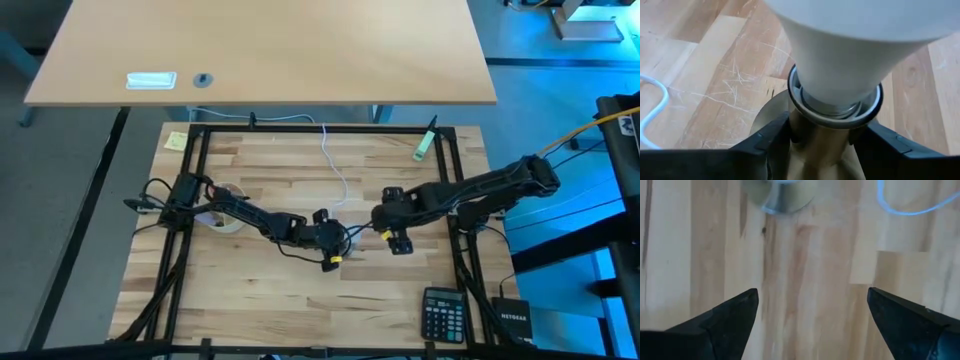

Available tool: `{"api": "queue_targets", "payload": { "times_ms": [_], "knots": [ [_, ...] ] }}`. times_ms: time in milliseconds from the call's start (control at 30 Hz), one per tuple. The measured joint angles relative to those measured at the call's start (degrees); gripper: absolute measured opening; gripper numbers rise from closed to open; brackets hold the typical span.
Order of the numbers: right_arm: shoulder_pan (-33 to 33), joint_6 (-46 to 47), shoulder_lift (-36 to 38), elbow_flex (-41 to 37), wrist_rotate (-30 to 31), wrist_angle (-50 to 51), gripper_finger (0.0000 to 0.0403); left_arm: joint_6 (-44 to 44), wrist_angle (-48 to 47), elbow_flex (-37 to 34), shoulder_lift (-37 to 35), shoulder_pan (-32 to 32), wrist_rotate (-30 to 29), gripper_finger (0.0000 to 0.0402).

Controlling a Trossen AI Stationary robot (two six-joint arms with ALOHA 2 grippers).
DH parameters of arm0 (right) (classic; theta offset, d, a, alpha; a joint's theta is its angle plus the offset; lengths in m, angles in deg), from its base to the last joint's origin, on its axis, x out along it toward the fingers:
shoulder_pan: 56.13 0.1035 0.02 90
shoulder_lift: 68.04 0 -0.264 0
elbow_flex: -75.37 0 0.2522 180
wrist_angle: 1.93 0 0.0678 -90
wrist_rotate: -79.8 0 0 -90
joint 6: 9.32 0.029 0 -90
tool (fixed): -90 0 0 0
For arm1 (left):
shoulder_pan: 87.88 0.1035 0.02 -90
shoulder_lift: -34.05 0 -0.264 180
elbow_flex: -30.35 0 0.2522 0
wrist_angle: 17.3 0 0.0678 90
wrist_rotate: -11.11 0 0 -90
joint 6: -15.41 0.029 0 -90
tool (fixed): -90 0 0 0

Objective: Screw lightbulb
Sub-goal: Remove the lightbulb from the lamp

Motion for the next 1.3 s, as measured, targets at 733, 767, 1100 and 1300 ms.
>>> {"api": "queue_targets", "payload": {
  "times_ms": [733,767,1100,1300],
  "knots": [
    [0.07,2.34,6.66,-3.65,0.63,-7.01,0.0376,-2.10,-8.77,-1.39,-7.65,-2.26,0.90,0.0272],
    [0.07,2.29,6.67,-3.65,0.63,-7.02,0.0376,-2.45,-8.03,-2.46,-8.12,-3.02,-0.26,0.0270],
    [0.04,2.55,12.47,-12.34,-0.49,-17.68,0.0376,-0.53,17.41,-15.26,-7.81,-4.19,-3.61,0.0257],
    [0.00,2.49,13.05,-15.80,-0.92,-23.74,0.0376,-0.78,22.54,-15.84,-4.31,-1.63,-0.60,0.0258]
  ]
}}
